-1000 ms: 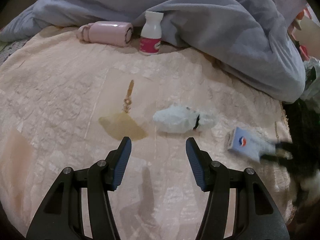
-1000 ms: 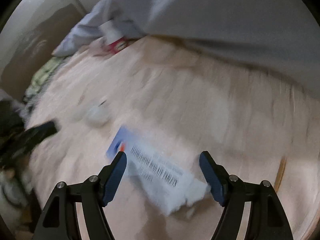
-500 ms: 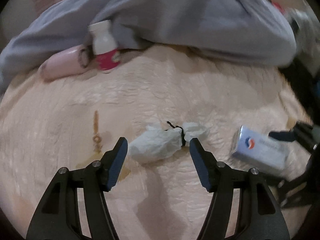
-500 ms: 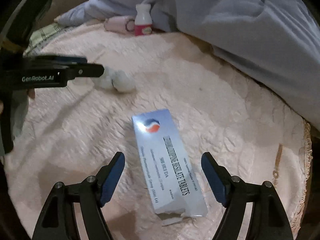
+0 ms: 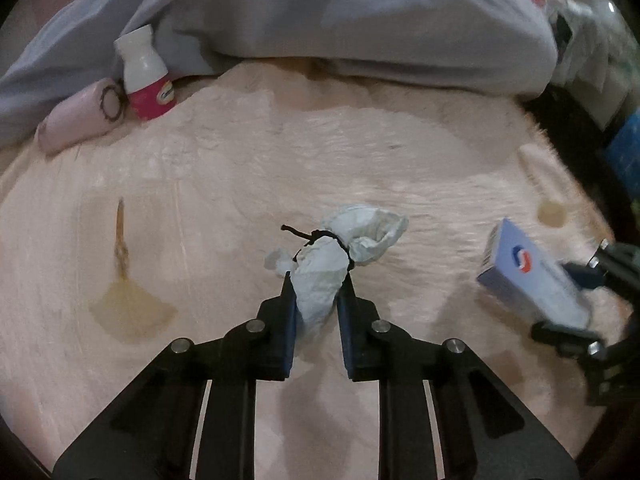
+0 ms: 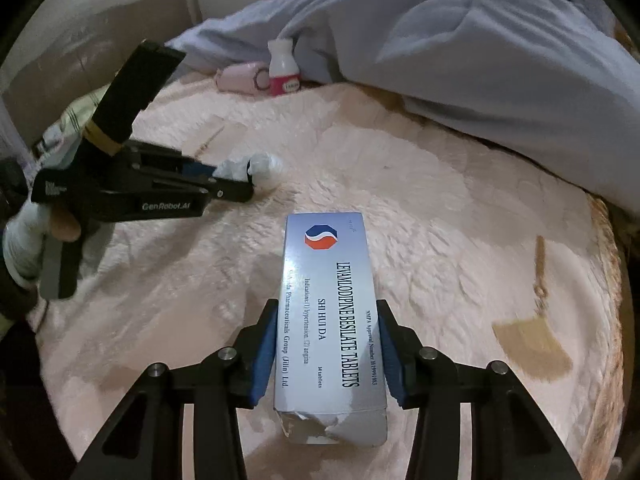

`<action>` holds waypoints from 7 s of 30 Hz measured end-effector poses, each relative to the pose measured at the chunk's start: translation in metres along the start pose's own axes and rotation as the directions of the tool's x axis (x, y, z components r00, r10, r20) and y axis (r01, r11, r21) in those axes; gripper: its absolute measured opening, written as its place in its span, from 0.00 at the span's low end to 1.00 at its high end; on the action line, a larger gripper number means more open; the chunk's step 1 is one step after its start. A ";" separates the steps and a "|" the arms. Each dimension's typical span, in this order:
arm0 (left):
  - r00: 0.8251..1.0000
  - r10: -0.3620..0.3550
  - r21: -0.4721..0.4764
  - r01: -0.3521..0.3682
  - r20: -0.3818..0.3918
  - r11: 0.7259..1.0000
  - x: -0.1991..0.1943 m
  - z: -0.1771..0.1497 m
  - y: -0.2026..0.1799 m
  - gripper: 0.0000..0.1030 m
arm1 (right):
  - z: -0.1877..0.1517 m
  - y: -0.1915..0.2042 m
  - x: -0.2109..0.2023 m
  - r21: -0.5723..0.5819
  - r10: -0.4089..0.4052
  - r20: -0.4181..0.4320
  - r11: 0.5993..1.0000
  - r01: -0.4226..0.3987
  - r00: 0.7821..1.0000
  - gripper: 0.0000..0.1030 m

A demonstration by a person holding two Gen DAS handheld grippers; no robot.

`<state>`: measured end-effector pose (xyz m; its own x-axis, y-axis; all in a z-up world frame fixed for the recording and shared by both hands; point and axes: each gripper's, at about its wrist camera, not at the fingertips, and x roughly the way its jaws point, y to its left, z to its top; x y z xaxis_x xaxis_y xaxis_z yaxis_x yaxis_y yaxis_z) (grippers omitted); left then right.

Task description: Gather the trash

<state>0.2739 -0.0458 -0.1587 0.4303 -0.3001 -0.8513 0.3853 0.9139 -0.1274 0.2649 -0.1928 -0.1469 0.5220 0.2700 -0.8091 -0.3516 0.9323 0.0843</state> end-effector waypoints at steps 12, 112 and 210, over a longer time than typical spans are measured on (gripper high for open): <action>0.999 -0.013 -0.048 0.015 0.038 0.999 -0.059 -0.053 -0.094 0.15 | -0.054 0.002 -0.068 0.116 -0.021 0.053 0.993 0.015 0.998 0.43; 0.908 -0.385 0.291 0.418 -0.166 0.861 0.049 -0.041 -0.545 0.51 | -0.342 -0.295 -0.278 0.747 -0.451 -0.101 0.554 0.367 0.887 0.53; 0.900 -0.283 0.307 0.180 0.332 0.934 -0.142 -0.065 -0.395 0.51 | -0.273 -0.122 -0.383 0.638 -0.718 0.163 0.600 0.482 0.677 0.76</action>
<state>0.0080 -0.3464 -0.0207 0.5496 -0.6192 -0.5609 0.6884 0.7160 -0.1159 -0.1049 -0.4756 -0.0061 0.7325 -0.4475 -0.5130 0.5371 0.8429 0.0316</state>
